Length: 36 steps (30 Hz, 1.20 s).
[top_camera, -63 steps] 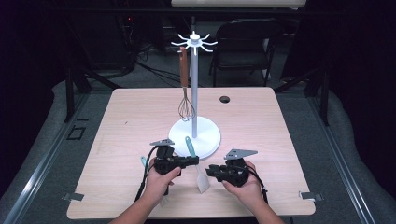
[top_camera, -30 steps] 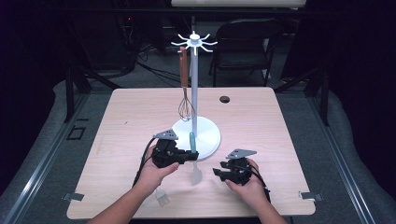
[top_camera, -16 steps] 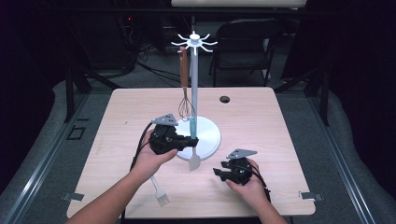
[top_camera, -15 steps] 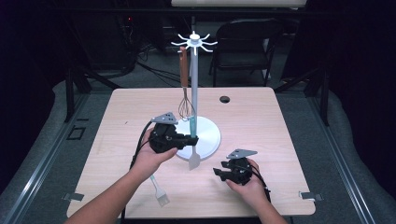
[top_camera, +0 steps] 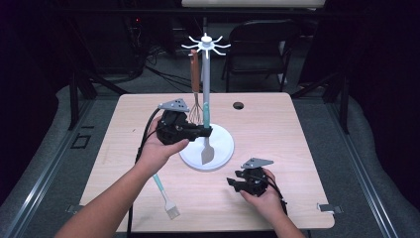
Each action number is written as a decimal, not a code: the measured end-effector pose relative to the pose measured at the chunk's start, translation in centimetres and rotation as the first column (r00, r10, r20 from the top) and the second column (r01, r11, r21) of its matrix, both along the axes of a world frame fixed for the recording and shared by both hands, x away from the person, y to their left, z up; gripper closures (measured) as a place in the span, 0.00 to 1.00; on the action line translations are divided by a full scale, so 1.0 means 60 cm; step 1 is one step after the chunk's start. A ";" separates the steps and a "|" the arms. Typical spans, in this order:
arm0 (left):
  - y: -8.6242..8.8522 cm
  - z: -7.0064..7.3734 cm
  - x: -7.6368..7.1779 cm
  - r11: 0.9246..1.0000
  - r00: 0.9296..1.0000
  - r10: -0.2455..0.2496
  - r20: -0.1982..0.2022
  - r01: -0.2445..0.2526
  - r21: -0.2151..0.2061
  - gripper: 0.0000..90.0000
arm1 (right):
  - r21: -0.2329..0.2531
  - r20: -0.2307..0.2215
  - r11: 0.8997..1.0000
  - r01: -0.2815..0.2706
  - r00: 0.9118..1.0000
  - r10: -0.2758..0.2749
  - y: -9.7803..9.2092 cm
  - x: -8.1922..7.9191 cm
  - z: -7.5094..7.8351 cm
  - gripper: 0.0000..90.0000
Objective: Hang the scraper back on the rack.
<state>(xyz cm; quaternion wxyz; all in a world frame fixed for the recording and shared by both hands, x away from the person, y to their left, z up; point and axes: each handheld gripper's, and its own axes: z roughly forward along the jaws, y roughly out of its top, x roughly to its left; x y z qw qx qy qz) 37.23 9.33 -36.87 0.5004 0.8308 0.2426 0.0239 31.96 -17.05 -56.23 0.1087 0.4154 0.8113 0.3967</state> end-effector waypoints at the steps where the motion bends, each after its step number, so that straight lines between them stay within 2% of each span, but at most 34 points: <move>1: 0.000 0.003 0.001 1.000 1.000 -0.002 0.006 0.002 0.003 0.94 | 0.002 0.001 1.000 0.000 1.000 0.000 0.000 0.000 0.000 0.59; 5: 0.000 0.015 0.009 1.000 1.000 -0.008 0.015 0.007 0.006 0.94 | 0.008 0.001 1.000 0.002 1.000 -0.002 0.001 0.000 -0.001 0.59; 6: 0.001 0.020 0.012 1.000 1.000 -0.010 0.018 0.010 0.007 0.94 | -0.006 -0.001 1.000 -0.001 1.000 0.001 0.000 0.000 0.000 0.59; 7: 0.002 0.025 0.014 1.000 1.000 -0.008 0.022 0.008 0.001 0.94 | 0.006 0.001 1.000 0.000 1.000 0.000 0.001 0.000 -0.001 0.59; 15: 0.002 0.078 0.031 1.000 0.999 -0.009 0.048 0.010 -0.012 0.94 | 0.007 -0.004 1.000 -0.004 1.000 0.004 0.002 0.001 -0.004 0.59; 21: -0.007 0.109 0.043 0.999 0.999 -0.031 0.040 0.032 -0.018 0.94 | 0.011 -0.002 1.000 0.002 1.000 -0.002 0.001 0.001 -0.005 0.59; 29: -0.011 0.130 0.071 1.000 1.000 -0.004 0.016 0.004 -0.019 0.94 | 0.014 -0.001 1.000 0.001 1.000 -0.001 -0.003 0.001 -0.002 0.59; 36: -0.009 0.133 0.085 0.999 1.000 0.008 -0.002 -0.008 -0.037 0.94 | 0.016 -0.003 1.000 -0.007 1.000 0.007 -0.003 0.000 -0.002 0.60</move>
